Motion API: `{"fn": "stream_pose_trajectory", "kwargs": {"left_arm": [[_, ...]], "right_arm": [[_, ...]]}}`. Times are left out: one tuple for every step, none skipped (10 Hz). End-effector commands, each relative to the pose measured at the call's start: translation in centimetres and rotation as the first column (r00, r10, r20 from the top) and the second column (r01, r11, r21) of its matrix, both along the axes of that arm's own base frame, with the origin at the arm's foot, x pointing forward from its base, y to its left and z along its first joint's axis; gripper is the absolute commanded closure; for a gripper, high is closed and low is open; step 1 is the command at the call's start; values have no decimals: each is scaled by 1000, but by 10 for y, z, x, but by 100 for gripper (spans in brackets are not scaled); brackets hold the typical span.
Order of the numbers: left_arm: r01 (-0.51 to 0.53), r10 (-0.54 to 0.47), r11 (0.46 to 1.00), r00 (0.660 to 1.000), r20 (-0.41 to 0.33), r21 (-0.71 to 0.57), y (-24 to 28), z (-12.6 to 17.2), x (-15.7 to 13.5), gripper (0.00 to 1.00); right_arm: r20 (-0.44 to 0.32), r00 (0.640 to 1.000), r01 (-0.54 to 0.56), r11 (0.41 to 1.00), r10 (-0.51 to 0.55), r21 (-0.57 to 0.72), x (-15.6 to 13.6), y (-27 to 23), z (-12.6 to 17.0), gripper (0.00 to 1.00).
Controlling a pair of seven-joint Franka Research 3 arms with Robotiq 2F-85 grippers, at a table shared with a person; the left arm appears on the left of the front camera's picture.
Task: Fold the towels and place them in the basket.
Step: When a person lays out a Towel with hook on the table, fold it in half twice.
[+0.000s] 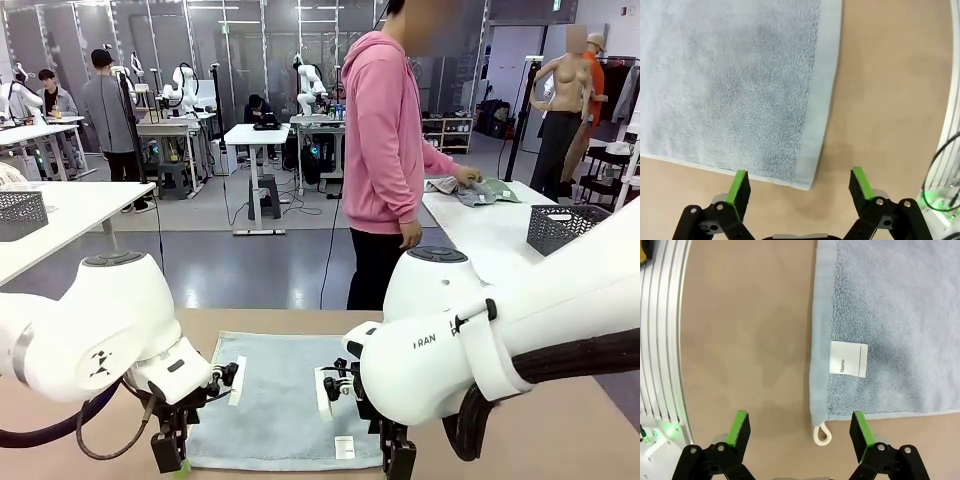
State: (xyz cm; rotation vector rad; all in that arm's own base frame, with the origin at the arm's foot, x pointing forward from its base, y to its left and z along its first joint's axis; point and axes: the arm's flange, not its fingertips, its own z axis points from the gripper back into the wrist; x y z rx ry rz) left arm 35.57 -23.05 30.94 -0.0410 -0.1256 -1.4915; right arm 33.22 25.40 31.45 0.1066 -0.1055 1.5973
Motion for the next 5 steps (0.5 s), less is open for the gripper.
{"fn": "stream_pose_trajectory", "kwargs": {"left_arm": [[22, -21, 1000, 999, 37, -18, 43, -30, -62, 0], [25, -24, 999, 999, 34, -21, 44, -33, -62, 0], [28, -27, 999, 999, 25, -24, 45, -36, -60, 0], [34, -33, 999, 999, 10, -20, 44, -37, -59, 0], [39, -39, 999, 999, 2, -15, 43, -37, -59, 3]], "right_arm": [[28, 999, 45, 999, -44, -26, -19, -12, -14, 0], [27, 997, 66, 997, -66, -26, -17, -12, -16, 0], [24, 998, 65, 998, -64, -20, -14, -11, -18, 0], [14, 998, 62, 998, -61, -21, -13, -10, -19, 0], [13, 998, 65, 998, -65, -23, -12, -9, -19, 0]]}}
